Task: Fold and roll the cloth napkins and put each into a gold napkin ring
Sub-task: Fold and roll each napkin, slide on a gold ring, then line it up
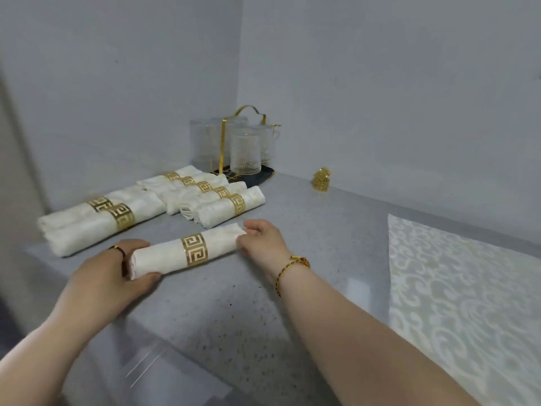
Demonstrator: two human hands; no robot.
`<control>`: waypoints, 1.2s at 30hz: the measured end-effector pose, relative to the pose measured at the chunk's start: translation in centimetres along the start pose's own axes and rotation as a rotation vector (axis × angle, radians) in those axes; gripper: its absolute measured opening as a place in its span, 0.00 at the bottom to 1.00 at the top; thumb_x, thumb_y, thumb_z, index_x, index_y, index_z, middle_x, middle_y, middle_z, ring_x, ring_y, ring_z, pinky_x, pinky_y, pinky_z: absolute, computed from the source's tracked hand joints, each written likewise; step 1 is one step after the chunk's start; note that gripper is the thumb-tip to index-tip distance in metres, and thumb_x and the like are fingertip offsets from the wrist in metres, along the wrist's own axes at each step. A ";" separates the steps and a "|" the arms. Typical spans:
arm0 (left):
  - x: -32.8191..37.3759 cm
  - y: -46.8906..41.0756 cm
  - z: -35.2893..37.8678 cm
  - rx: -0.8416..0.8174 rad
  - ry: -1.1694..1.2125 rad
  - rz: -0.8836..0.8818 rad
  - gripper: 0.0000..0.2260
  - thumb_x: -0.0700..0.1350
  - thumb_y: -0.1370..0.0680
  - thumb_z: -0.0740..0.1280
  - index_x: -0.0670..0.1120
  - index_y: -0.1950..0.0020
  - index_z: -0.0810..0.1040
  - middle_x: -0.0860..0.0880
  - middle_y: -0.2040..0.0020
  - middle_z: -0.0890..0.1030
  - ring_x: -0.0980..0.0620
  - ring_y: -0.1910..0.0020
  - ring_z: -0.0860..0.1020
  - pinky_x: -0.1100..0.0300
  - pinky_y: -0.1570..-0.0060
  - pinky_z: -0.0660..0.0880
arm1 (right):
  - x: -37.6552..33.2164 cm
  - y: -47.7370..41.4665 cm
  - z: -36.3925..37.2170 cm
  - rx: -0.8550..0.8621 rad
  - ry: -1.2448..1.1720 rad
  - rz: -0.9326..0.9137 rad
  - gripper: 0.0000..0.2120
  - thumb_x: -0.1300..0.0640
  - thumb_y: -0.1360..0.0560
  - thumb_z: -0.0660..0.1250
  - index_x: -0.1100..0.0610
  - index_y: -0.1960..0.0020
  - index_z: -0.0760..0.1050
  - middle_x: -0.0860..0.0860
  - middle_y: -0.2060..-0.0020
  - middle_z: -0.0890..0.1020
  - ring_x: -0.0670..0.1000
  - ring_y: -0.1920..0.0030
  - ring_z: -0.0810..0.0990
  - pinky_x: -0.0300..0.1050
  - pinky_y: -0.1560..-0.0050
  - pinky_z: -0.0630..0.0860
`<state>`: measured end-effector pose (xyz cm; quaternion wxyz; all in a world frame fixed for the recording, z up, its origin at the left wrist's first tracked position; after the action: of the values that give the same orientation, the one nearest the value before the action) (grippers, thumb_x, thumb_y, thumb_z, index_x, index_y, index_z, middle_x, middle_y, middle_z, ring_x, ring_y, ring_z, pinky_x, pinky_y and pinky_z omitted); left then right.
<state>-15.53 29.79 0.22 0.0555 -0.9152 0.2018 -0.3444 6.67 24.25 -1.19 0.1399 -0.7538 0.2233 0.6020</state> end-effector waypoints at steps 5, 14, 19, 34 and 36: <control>-4.8 -0.4 -2.8 0.131 0.069 -0.081 0.22 0.61 0.42 0.68 0.57 0.51 0.71 0.47 0.58 0.78 0.39 0.54 0.78 0.45 0.53 0.75 | -1.6 -1.7 6.0 -0.126 0.001 -0.009 0.21 0.65 0.25 0.60 0.61 0.32 0.64 0.55 0.34 0.71 0.52 0.39 0.72 0.41 0.38 0.67; -6.5 -2.3 -3.8 0.263 -0.218 -0.142 0.27 0.54 0.35 0.76 0.41 0.42 0.77 0.36 0.49 0.80 0.34 0.50 0.76 0.42 0.51 0.74 | -1.9 -1.7 11.9 -0.279 0.069 -0.028 0.25 0.65 0.23 0.57 0.59 0.28 0.58 0.54 0.29 0.64 0.52 0.32 0.66 0.39 0.36 0.64; -5.6 -3.2 -4.3 0.311 -0.325 -0.074 0.24 0.49 0.35 0.77 0.38 0.45 0.79 0.38 0.39 0.75 0.34 0.40 0.71 0.42 0.42 0.67 | -2.9 -2.0 14.3 -0.334 0.159 -0.049 0.23 0.66 0.23 0.55 0.61 0.29 0.61 0.54 0.44 0.75 0.54 0.44 0.75 0.44 0.45 0.72; -0.7 -2.3 -2.1 0.222 -0.280 0.133 0.34 0.63 0.33 0.57 0.38 0.40 0.77 0.37 0.38 0.76 0.35 0.38 0.72 0.41 0.38 0.64 | -3.3 0.3 9.8 -0.296 0.279 -0.116 0.21 0.63 0.22 0.56 0.59 0.29 0.62 0.56 0.32 0.68 0.53 0.33 0.67 0.32 0.45 0.63; 2.2 -1.5 -0.6 0.160 -0.191 0.201 0.25 0.56 0.28 0.64 0.39 0.40 0.77 0.40 0.37 0.75 0.37 0.38 0.72 0.44 0.39 0.66 | -3.1 1.6 7.2 -0.258 0.337 -0.148 0.20 0.63 0.22 0.56 0.59 0.31 0.65 0.55 0.32 0.68 0.51 0.32 0.67 0.32 0.40 0.61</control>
<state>-13.91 30.31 2.45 0.1813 -0.9116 0.2580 -0.2636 -0.75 26.83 0.25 0.0469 -0.8697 0.1086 0.4792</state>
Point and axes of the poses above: each hand's wrist, its own y-axis away from the middle knuckle, its own z-axis out of the palm, x = y × z, the point moved 10 cm from there along -y, towards the middle knuckle
